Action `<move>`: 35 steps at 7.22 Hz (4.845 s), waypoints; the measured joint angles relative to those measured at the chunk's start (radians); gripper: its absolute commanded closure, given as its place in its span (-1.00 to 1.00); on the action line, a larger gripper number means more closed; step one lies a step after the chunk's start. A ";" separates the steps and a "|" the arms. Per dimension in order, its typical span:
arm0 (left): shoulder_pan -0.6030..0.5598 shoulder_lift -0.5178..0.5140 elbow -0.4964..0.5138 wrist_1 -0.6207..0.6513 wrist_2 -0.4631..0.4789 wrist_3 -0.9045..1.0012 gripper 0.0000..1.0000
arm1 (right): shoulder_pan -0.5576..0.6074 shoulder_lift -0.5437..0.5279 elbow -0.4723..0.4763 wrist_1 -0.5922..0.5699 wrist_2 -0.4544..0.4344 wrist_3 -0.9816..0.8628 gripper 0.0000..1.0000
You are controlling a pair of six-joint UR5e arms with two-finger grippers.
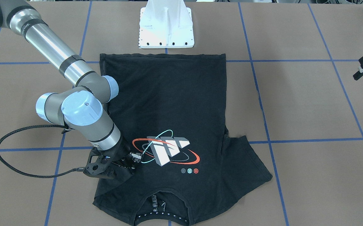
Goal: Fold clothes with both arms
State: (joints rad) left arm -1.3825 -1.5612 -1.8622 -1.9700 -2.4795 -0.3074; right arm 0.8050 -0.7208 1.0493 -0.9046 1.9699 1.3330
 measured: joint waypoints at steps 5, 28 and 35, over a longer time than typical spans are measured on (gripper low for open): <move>0.185 -0.304 0.231 -0.040 0.097 -0.152 -0.98 | -0.046 -0.005 0.058 -0.001 -0.002 0.051 -1.00; 0.394 -0.732 1.076 -0.584 0.285 -0.206 1.00 | -0.009 -0.431 0.614 -0.080 0.121 0.069 -1.00; 0.472 -0.714 0.729 -0.570 0.213 -0.695 1.00 | 0.025 -0.477 0.646 -0.079 0.164 0.055 -1.00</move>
State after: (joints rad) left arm -0.9103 -2.2750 -1.1333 -2.5402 -2.2670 -1.0021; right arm 0.8300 -1.1976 1.6956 -0.9835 2.1335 1.3878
